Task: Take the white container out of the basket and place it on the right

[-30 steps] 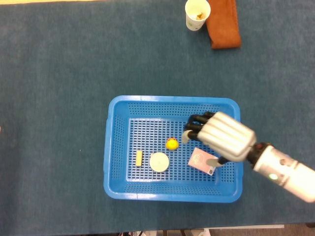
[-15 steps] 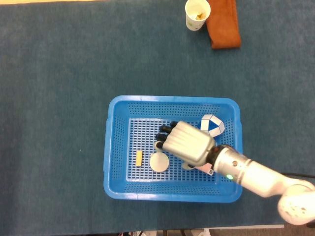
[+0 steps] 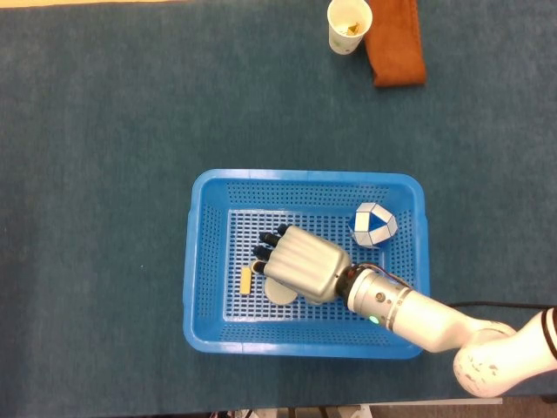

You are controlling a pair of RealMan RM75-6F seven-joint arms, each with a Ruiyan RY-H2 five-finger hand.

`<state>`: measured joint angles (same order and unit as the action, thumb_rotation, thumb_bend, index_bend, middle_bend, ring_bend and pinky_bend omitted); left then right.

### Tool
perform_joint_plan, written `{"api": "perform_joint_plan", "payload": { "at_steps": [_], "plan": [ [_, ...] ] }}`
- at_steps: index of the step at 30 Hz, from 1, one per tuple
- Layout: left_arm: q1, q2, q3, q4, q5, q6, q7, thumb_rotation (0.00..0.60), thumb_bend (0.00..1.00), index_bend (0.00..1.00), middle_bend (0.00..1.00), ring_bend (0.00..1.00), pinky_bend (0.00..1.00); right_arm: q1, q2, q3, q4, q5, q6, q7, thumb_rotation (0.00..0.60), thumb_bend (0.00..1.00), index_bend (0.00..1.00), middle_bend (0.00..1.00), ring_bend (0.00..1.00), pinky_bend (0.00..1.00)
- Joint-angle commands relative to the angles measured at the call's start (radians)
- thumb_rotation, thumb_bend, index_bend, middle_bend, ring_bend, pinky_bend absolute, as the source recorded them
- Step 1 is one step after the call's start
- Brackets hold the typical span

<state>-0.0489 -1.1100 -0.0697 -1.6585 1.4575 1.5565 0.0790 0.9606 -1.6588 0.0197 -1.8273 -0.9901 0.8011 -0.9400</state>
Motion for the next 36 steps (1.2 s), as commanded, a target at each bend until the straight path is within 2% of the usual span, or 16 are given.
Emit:
{"api": "perform_joint_plan", "payload": {
  "at_steps": [1, 5, 9, 16, 22, 26, 31, 36],
  "plan": [
    [0.0, 0.004, -0.001, 0.003, -0.001, 0.0, -0.005, 0.6, 0.25, 0.29, 0.35, 0.23, 0.25, 0.014, -0.017, -0.015, 0.017, 0.009, 0.008, -0.009, 0.6, 0.03, 0.31, 0.31, 0.22, 0.38],
    [0.001, 0.005, -0.001, 0.005, 0.001, -0.001, -0.01, 0.6, 0.25, 0.29, 0.35, 0.23, 0.25, 0.026, -0.041, -0.034, 0.036, 0.022, 0.014, -0.011, 0.6, 0.04, 0.31, 0.31, 0.22, 0.38],
    [0.004, 0.008, -0.001, 0.006, 0.002, 0.002, -0.015, 0.6, 0.25, 0.29, 0.35, 0.23, 0.25, 0.033, -0.06, -0.045, 0.047, 0.032, 0.03, -0.009, 0.6, 0.09, 0.32, 0.31, 0.22, 0.38],
    [0.002, 0.008, -0.006, 0.013, 0.0, -0.001, -0.026, 0.6, 0.25, 0.29, 0.35, 0.23, 0.25, 0.04, -0.079, -0.056, 0.059, 0.05, 0.067, -0.017, 0.6, 0.19, 0.45, 0.32, 0.22, 0.41],
    [0.005, 0.009, -0.006, 0.02, 0.001, 0.002, -0.037, 0.6, 0.25, 0.29, 0.35, 0.23, 0.25, 0.043, -0.071, -0.057, 0.04, 0.042, 0.089, -0.003, 0.6, 0.21, 0.51, 0.35, 0.26, 0.44],
    [0.007, 0.013, -0.007, 0.016, -0.001, 0.003, -0.038, 0.6, 0.25, 0.29, 0.35, 0.23, 0.25, 0.021, 0.01, -0.028, -0.053, 0.005, 0.124, 0.074, 0.6, 0.21, 0.53, 0.37, 0.29, 0.45],
    [0.007, 0.013, -0.007, 0.02, -0.005, -0.001, -0.044, 0.6, 0.25, 0.29, 0.35, 0.23, 0.25, -0.03, 0.2, 0.011, -0.2, -0.053, 0.201, 0.18, 0.6, 0.21, 0.54, 0.38, 0.3, 0.45],
    [-0.001, 0.008, -0.006, 0.028, -0.002, -0.016, -0.05, 0.6, 0.25, 0.29, 0.35, 0.23, 0.25, -0.094, 0.395, 0.012, -0.297, -0.104, 0.279, 0.241, 0.6, 0.21, 0.54, 0.38, 0.3, 0.45]
  ]
}}
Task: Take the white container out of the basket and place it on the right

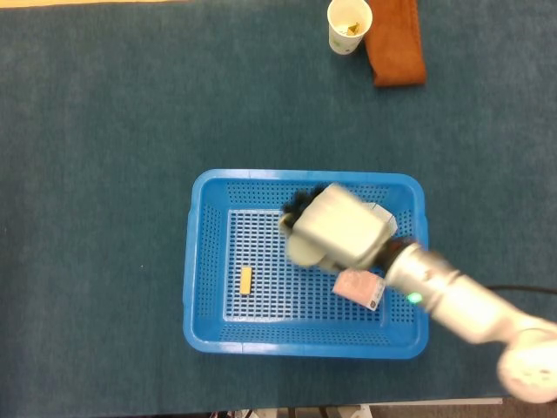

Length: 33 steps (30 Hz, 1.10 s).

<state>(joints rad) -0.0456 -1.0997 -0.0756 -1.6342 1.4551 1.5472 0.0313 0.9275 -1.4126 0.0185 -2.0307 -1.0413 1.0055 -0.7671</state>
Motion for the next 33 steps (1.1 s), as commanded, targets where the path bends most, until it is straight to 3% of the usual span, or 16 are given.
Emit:
{"api": "perform_joint_plan", "payload": {
  "at_steps": [1, 7, 13, 20, 26, 33],
  "plan": [
    [-0.007, -0.003, 0.0, 0.004, 0.002, -0.011, -0.004, 0.6, 0.25, 0.29, 0.35, 0.23, 0.25, -0.078, 0.191, 0.014, -0.108, -0.062, 0.094, 0.086, 0.6, 0.21, 0.54, 0.38, 0.3, 0.45],
    [-0.015, -0.008, 0.003, -0.005, 0.011, -0.022, -0.009, 0.6, 0.25, 0.29, 0.35, 0.23, 0.25, -0.164, 0.36, 0.024, -0.093, -0.058, 0.157, 0.213, 0.6, 0.21, 0.54, 0.38, 0.3, 0.45],
    [-0.029, -0.015, 0.001, 0.005, 0.001, -0.048, -0.011, 0.6, 0.25, 0.29, 0.35, 0.23, 0.25, -0.208, 0.398, 0.016, 0.007, -0.007, 0.127, 0.286, 0.6, 0.21, 0.54, 0.38, 0.3, 0.45],
    [-0.025, -0.016, 0.006, -0.002, -0.001, -0.046, -0.003, 0.6, 0.25, 0.29, 0.35, 0.23, 0.25, -0.244, 0.342, -0.014, 0.16, 0.019, 0.081, 0.301, 0.6, 0.21, 0.54, 0.38, 0.3, 0.45],
    [-0.029, -0.029, 0.01, -0.004, 0.005, -0.051, 0.004, 0.6, 0.25, 0.29, 0.35, 0.23, 0.23, -0.261, 0.205, -0.033, 0.346, 0.046, 0.017, 0.318, 0.6, 0.21, 0.54, 0.38, 0.28, 0.43],
    [-0.026, -0.021, 0.013, -0.005, 0.002, -0.048, 0.017, 0.6, 0.25, 0.29, 0.35, 0.23, 0.23, -0.277, 0.076, -0.036, 0.505, 0.06, -0.027, 0.328, 0.6, 0.21, 0.41, 0.32, 0.22, 0.35]
  ]
}}
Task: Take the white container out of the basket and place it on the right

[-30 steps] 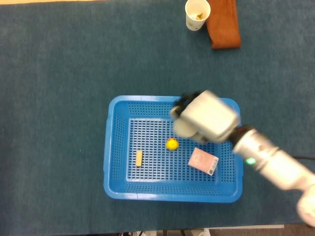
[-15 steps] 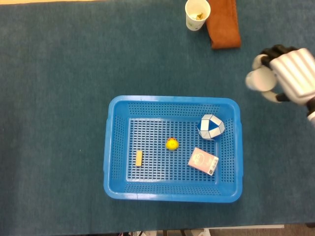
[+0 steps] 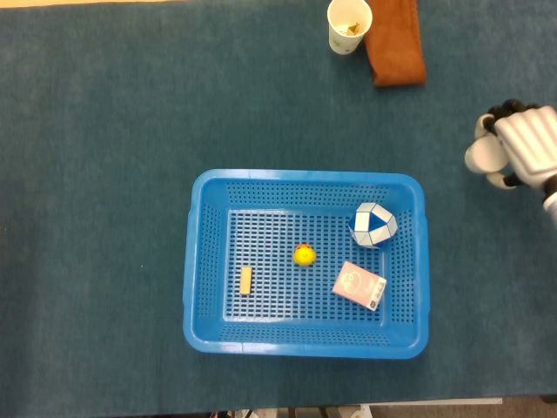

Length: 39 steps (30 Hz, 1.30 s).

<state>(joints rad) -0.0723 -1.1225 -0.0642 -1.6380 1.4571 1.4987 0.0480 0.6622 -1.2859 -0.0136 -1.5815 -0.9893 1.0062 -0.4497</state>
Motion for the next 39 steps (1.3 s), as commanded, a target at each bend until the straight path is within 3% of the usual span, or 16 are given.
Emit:
{"api": "perform_joint_plan", "payload": {
  "at_steps": [1, 6, 8, 13, 17, 21, 24, 39],
  "plan": [
    [0.002, 0.003, 0.003, -0.002, 0.002, 0.0, 0.002, 0.6, 0.25, 0.29, 0.35, 0.23, 0.23, -0.013, -0.06, -0.006, 0.067, 0.007, -0.035, 0.009, 0.6, 0.21, 0.36, 0.3, 0.2, 0.33],
    [0.003, 0.006, 0.007, -0.004, 0.004, -0.001, 0.004, 0.6, 0.25, 0.29, 0.35, 0.23, 0.23, -0.021, -0.051, -0.01, 0.057, -0.01, -0.047, 0.007, 0.6, 0.2, 0.05, 0.13, 0.07, 0.23],
    [0.002, 0.006, 0.008, -0.002, 0.005, -0.004, 0.005, 0.6, 0.25, 0.29, 0.35, 0.23, 0.23, -0.027, -0.029, -0.011, 0.031, -0.019, -0.042, 0.006, 0.6, 0.2, 0.0, 0.07, 0.02, 0.19],
    [0.0, 0.002, 0.012, 0.014, 0.007, -0.009, 0.008, 0.6, 0.25, 0.29, 0.35, 0.23, 0.23, -0.087, 0.041, -0.011, -0.079, -0.106, 0.079, 0.033, 0.6, 0.2, 0.0, 0.01, 0.0, 0.15],
    [0.001, -0.006, 0.017, 0.026, 0.014, -0.007, 0.008, 0.6, 0.25, 0.29, 0.35, 0.23, 0.23, -0.19, 0.057, -0.029, -0.106, -0.254, 0.279, 0.089, 0.6, 0.2, 0.0, 0.13, 0.02, 0.15],
    [0.003, -0.005, 0.024, 0.023, 0.031, 0.0, 0.008, 0.6, 0.25, 0.29, 0.35, 0.23, 0.23, -0.283, 0.077, -0.051, -0.118, -0.352, 0.426, 0.133, 0.6, 0.2, 0.13, 0.25, 0.11, 0.19],
    [0.006, -0.003, 0.032, 0.022, 0.042, 0.002, 0.013, 0.6, 0.25, 0.29, 0.35, 0.23, 0.23, -0.348, 0.106, -0.062, -0.14, -0.376, 0.506, 0.13, 0.6, 0.2, 0.17, 0.28, 0.13, 0.2],
    [0.029, -0.007, 0.053, 0.034, 0.079, 0.039, 0.005, 0.6, 0.25, 0.29, 0.35, 0.23, 0.23, -0.516, 0.209, -0.053, -0.171, -0.373, 0.625, 0.133, 0.6, 0.2, 0.18, 0.28, 0.13, 0.2]
  ]
}}
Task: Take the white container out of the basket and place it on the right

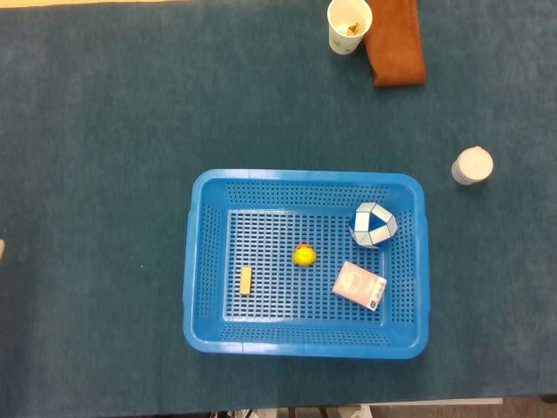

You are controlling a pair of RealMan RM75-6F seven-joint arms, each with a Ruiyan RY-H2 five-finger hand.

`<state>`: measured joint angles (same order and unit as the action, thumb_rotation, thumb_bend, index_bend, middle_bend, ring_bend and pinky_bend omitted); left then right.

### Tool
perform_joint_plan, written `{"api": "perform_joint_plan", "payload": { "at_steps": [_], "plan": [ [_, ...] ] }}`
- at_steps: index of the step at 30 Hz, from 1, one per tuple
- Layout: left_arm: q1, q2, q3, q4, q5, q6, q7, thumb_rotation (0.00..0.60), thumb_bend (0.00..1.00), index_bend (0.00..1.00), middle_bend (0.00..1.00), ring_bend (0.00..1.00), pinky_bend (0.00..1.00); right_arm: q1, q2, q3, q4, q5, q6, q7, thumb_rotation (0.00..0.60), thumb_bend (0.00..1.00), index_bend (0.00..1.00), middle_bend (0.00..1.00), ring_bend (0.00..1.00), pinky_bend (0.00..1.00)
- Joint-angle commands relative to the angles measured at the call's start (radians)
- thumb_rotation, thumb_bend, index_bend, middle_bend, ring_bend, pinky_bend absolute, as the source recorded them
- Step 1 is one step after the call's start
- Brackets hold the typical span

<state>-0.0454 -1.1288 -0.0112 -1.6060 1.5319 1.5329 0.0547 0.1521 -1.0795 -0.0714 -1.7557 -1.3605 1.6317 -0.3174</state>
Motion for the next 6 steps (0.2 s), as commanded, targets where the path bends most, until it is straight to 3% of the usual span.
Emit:
{"api": "perform_joint_plan", "payload": {
  "at_steps": [1, 6],
  "plan": [
    [0.001, -0.001, -0.001, 0.002, 0.006, 0.006, 0.0, 0.6, 0.25, 0.29, 0.35, 0.23, 0.23, -0.009, 0.003, 0.007, 0.004, -0.004, -0.003, 0.0, 0.6, 0.2, 0.18, 0.28, 0.13, 0.2],
    [0.001, -0.003, -0.006, 0.015, -0.005, 0.002, -0.005, 0.6, 0.25, 0.29, 0.35, 0.23, 0.23, -0.026, -0.007, 0.028, 0.009, -0.012, -0.008, 0.007, 0.6, 0.2, 0.18, 0.28, 0.13, 0.2]
  ]
}}
